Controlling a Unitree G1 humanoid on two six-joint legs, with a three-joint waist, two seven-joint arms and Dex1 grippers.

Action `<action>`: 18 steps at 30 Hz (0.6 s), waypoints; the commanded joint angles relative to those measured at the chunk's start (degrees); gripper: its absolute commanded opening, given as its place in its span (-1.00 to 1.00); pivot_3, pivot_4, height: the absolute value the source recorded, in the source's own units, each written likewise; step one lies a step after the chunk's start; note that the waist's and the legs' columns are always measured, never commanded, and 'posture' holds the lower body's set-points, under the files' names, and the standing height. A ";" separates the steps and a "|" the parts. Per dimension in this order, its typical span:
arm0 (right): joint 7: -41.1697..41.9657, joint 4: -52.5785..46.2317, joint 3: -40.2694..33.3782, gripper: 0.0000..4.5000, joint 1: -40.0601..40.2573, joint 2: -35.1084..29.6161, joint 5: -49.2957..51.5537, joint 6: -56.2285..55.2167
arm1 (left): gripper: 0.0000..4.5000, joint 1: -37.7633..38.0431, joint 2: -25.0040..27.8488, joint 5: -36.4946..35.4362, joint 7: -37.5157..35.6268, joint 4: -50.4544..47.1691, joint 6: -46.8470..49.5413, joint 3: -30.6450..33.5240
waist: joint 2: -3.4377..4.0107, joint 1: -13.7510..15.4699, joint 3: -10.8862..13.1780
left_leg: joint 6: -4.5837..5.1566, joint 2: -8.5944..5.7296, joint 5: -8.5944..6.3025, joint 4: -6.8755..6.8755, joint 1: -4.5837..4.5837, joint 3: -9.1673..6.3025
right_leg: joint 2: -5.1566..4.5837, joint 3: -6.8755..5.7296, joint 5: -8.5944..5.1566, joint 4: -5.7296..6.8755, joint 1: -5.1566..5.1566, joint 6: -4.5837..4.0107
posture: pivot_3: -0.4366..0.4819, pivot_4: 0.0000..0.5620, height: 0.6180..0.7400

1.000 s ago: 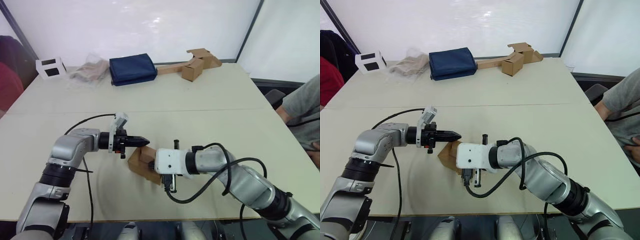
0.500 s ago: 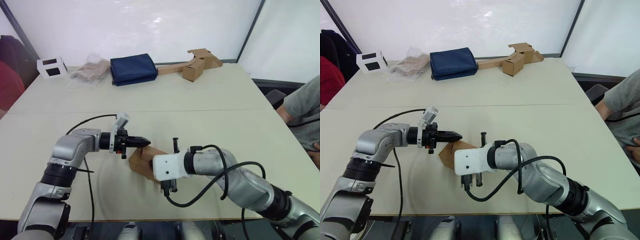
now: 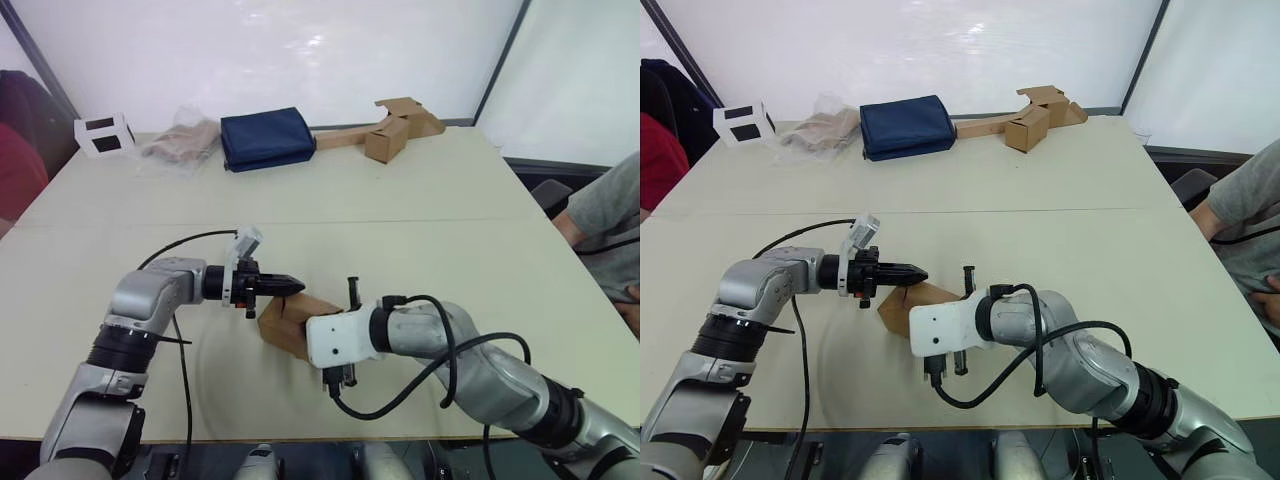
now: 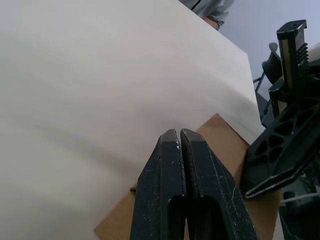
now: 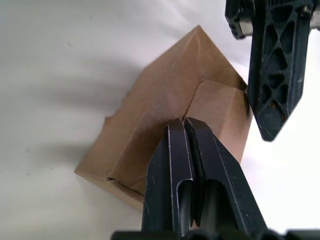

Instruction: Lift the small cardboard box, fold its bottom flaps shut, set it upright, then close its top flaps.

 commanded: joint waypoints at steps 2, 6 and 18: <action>0.26 1.34 0.15 -1.00 0.62 -0.74 -3.25 -0.16 | -0.97 -1.40 -0.02 -0.15 -0.62 -0.04 -0.21 -0.15 | 0.00 -0.04 0.00 | 0.00 0.00 0.00 0.00 0.00 0.00 | 0.00 0.00 0.00 0.00 0.00 0.00 | -0.05 -0.47 1.00; 0.51 2.10 0.01 -1.00 0.78 -0.26 -4.78 -0.90 | -0.97 -1.65 -0.02 -0.29 -0.56 0.03 -0.02 -0.01 | 0.00 -0.02 0.00 | 0.00 0.00 0.00 0.00 0.00 0.00 | 0.00 0.00 0.00 0.00 0.00 0.00 | -0.05 -0.47 1.00; 2.49 -1.55 -4.93 -1.00 2.98 6.32 -0.56 3.74 | -0.97 -0.26 1.79 2.59 -2.62 -1.16 -3.44 -3.17 | -0.01 -0.07 -0.01 | -0.01 0.00 0.00 0.00 0.00 -0.01 | 0.01 0.00 0.00 0.01 0.00 0.00 | -0.05 -0.47 1.00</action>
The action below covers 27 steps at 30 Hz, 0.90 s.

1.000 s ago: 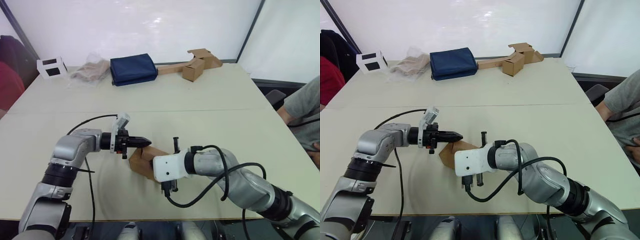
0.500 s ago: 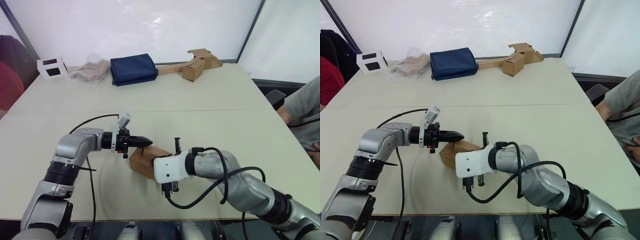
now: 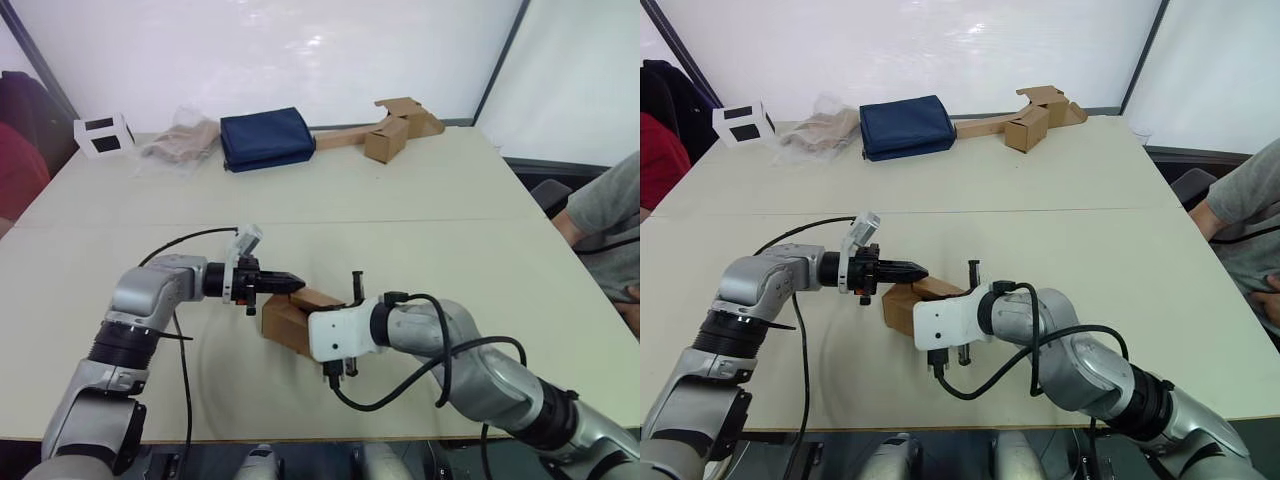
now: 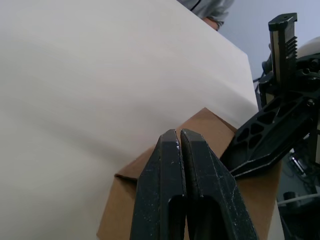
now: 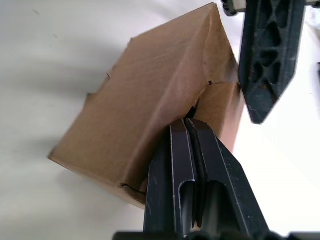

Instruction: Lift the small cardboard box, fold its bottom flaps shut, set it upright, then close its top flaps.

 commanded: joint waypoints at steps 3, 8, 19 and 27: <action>1.50 -5.00 -7.96 -1.00 1.96 5.15 8.20 6.48 | -0.97 0.58 2.19 2.99 -2.73 -1.77 -4.19 -2.77 | 0.00 0.01 0.00 | -0.01 0.00 0.01 0.00 0.00 0.00 | 0.00 0.00 0.00 0.00 0.00 0.00 | -0.05 -0.47 1.00; 2.88 -7.91 -17.47 -1.00 3.32 7.23 17.10 12.38 | -0.97 1.11 3.69 4.67 -4.23 -2.06 -6.73 -4.00 | 0.01 0.02 0.00 | -0.01 0.00 0.00 -0.02 0.00 -0.01 | -0.01 0.00 0.00 0.00 0.01 0.00 | -0.05 -0.47 1.00; -4.32 -2.12 -21.39 -1.00 4.97 7.77 21.05 9.35 | -0.97 0.60 3.59 -1.65 -0.83 -8.82 -0.56 2.56 | 0.01 -0.05 0.00 | 0.00 0.00 0.00 -0.03 0.01 -0.01 | 0.01 0.00 0.00 0.00 0.00 0.00 | -0.05 -0.47 1.00; -6.57 -0.04 -17.91 -1.00 6.83 8.12 22.34 5.87 | -0.97 4.21 4.14 -0.95 3.18 -13.02 -0.61 2.65 | 0.01 -0.08 0.00 | 0.00 0.01 0.00 -0.04 0.01 -0.01 | 0.02 0.01 0.00 0.00 -0.01 0.00 | -0.05 -0.47 1.00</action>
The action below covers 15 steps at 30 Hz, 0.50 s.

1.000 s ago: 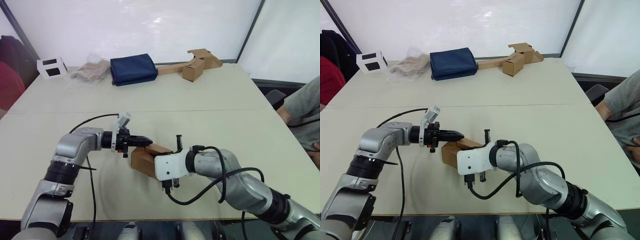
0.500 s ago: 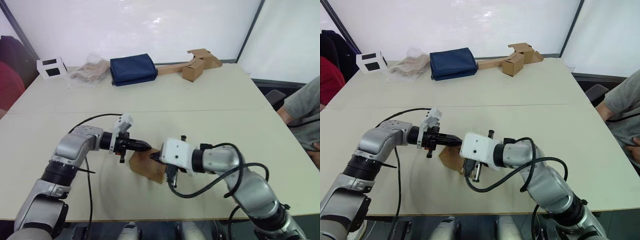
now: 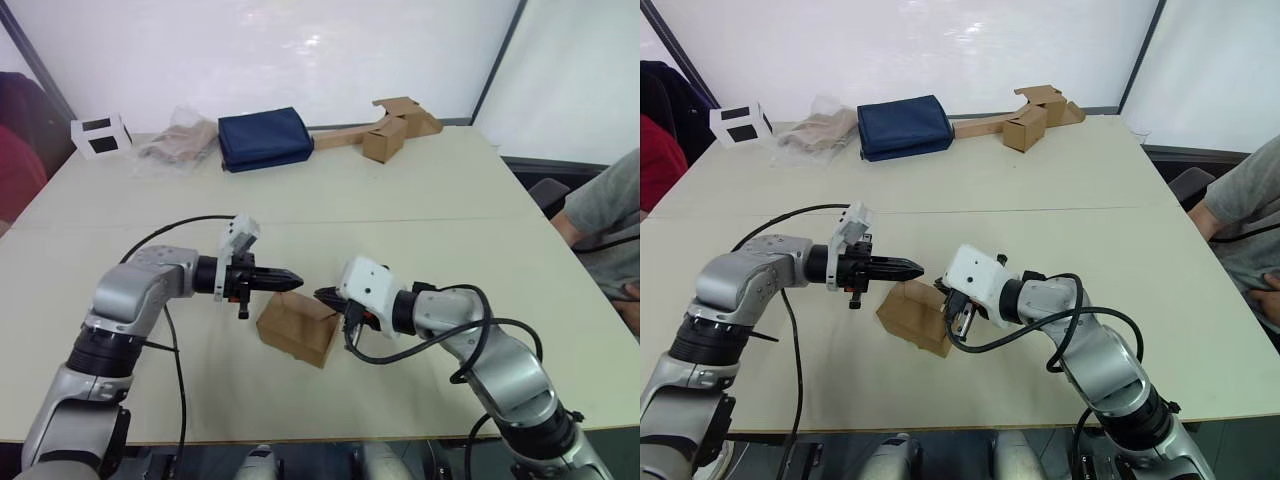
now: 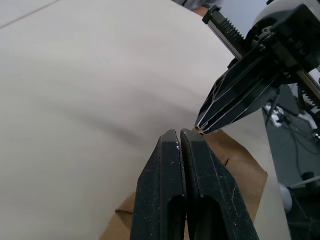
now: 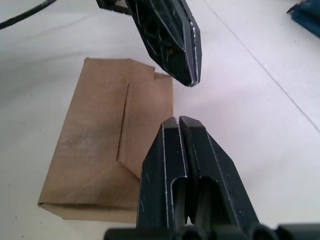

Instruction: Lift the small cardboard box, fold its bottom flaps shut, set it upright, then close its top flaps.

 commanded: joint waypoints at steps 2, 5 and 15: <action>-1.02 0.08 2.16 -1.00 0.17 0.21 1.08 -2.60 | -0.97 1.18 0.90 0.85 0.80 -2.08 -1.75 -0.36 | 0.00 0.04 0.00 | 0.00 0.00 0.00 0.00 0.00 0.00 | 0.00 0.00 0.00 0.00 0.00 0.00 | -0.05 -0.47 1.00; -1.64 1.34 3.34 -1.00 0.41 -0.12 1.02 -3.16 | -0.97 2.10 1.10 2.38 0.93 -1.52 -3.57 -1.66 | 0.00 0.08 0.00 | 0.00 -0.01 0.00 0.00 0.00 0.01 | -0.01 0.00 0.00 -0.01 0.01 0.00 | -0.05 -0.47 1.00; -2.44 4.38 4.08 -1.00 1.15 -1.07 1.84 -5.86 | -0.97 4.44 0.27 2.65 2.17 -0.14 -5.90 -0.57 | 0.00 0.09 0.00 | 0.00 0.00 0.00 0.01 0.00 0.01 | -0.01 0.00 0.00 -0.01 0.02 0.00 | -0.05 -0.47 1.00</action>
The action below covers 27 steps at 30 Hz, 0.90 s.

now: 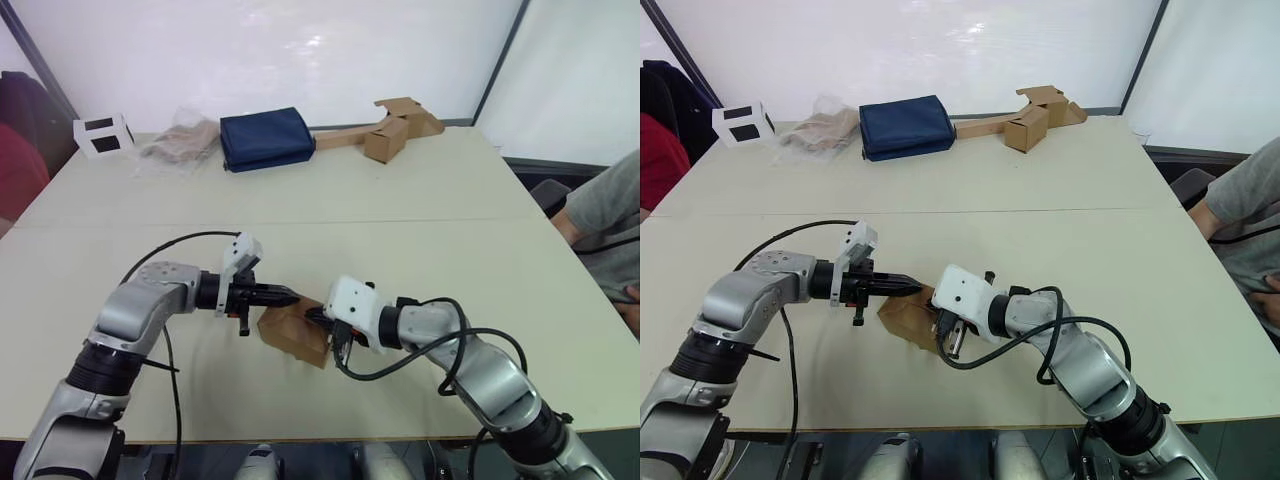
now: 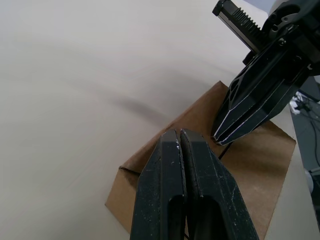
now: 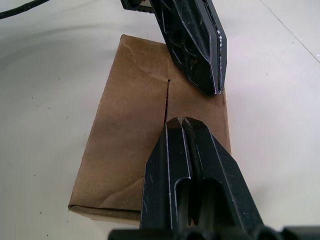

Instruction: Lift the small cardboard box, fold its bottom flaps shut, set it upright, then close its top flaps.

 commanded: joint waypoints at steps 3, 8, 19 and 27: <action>-0.56 1.02 -3.31 -1.00 -0.36 0.65 2.08 -2.22 | -0.97 1.57 -1.33 -1.42 3.81 -1.04 -1.20 4.46 | 0.00 0.00 0.00 | 0.00 0.00 0.00 0.00 0.00 0.00 | 0.00 0.00 0.00 0.00 0.00 0.00 | -0.05 -0.47 1.00; -5.05 1.50 -23.15 -1.00 -0.50 9.85 14.76 -2.98 | -0.97 2.34 -1.89 -5.45 11.69 -2.39 2.48 14.22 | 0.00 -0.07 0.00 | 0.00 0.02 0.00 0.00 -0.01 -0.01 | 0.00 0.00 0.00 0.02 -0.01 0.00 | -0.05 -0.47 1.00; 0.72 -2.31 -40.34 -1.00 14.83 -0.58 33.45 8.59 | -0.97 21.88 5.41 -9.90 15.73 -11.83 10.46 25.26 | 0.04 0.11 0.02 | 0.00 0.03 0.00 -0.07 0.02 0.02 | -0.02 0.02 0.00 0.02 0.01 0.00 | -0.05 -0.47 1.00; 7.83 0.66 -40.90 -1.00 26.54 -12.73 36.06 6.98 | -0.97 34.11 5.53 -15.86 16.59 -17.39 12.93 30.90 | 0.03 0.15 0.04 | 0.19 0.05 -0.12 -0.08 0.73 0.14 | -0.04 0.05 -0.01 -0.31 0.81 -0.03 | -0.05 -0.47 1.00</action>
